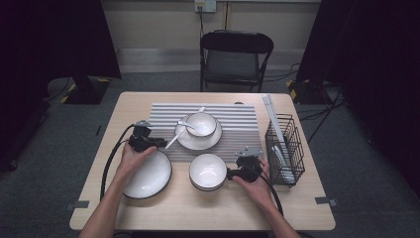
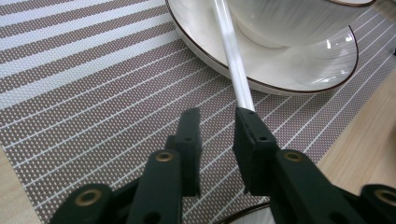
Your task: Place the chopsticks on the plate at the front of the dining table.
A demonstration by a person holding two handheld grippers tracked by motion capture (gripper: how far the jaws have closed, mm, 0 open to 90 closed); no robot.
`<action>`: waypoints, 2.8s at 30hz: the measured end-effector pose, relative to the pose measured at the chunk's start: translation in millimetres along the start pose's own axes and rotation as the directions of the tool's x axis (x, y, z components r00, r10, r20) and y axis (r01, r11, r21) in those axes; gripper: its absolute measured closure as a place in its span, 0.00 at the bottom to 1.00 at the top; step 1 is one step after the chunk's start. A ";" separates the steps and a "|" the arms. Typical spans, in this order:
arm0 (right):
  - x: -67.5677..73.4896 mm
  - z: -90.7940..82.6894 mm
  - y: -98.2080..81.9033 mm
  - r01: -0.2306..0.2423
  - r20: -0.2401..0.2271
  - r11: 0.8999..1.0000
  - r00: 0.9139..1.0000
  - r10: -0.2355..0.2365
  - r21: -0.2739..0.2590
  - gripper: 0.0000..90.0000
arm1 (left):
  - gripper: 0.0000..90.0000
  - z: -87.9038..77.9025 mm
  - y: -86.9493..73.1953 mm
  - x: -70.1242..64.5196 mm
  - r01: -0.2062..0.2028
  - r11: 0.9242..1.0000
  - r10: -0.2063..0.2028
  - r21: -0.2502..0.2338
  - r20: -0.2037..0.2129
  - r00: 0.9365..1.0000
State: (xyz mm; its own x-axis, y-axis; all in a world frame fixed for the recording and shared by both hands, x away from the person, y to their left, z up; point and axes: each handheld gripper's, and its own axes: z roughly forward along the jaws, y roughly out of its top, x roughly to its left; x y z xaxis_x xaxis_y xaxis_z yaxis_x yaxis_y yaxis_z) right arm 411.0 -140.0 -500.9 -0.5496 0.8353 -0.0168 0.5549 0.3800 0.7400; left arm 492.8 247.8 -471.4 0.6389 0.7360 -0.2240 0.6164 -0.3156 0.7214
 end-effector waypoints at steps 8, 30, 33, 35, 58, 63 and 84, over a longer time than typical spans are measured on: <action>0.0 0.0 0.0 0.000 0.000 1.000 1.000 0.000 0.000 0.19 | 0.70 3.3 0.2 -4.4 -0.021 1.000 0.021 0.011 -0.008 1.000; 0.0 0.0 0.0 -0.001 0.000 1.000 1.000 0.001 0.000 0.19 | 0.49 6.8 0.9 -10.8 -0.004 1.000 0.005 0.015 -0.024 1.000; 0.1 0.1 0.1 -0.002 0.001 1.000 1.000 0.002 0.000 0.19 | 0.45 7.1 1.5 -13.6 -0.014 1.000 0.015 0.020 -0.027 1.000; 0.0 0.2 0.1 0.000 0.000 1.000 1.000 0.000 0.000 0.19 | 0.42 8.5 2.4 -15.5 -0.014 1.000 0.015 0.017 -0.017 1.000; 0.1 0.1 0.1 -0.002 0.001 1.000 1.000 0.002 0.001 0.19 | 0.30 15.2 2.7 -24.6 -0.059 0.997 0.062 0.046 -0.054 0.997; 0.1 0.1 0.1 -0.002 0.001 1.000 1.000 0.002 0.000 0.19 | 0.30 16.8 2.5 -26.3 -0.054 0.998 0.056 0.044 -0.051 0.997; 0.2 0.1 0.1 -0.002 0.001 1.000 1.000 0.002 0.000 0.19 | 0.30 19.9 6.1 -33.2 -0.083 0.995 0.086 0.060 -0.051 0.995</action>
State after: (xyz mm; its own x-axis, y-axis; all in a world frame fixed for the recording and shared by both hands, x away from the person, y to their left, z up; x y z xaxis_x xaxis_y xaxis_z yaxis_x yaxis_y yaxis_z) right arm 411.0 -139.8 -500.9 -0.5476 0.8366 -0.0155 0.5566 0.3781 0.7398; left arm 484.5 209.5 -472.6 0.6652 0.7358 -0.1271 0.5876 -0.4108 0.6971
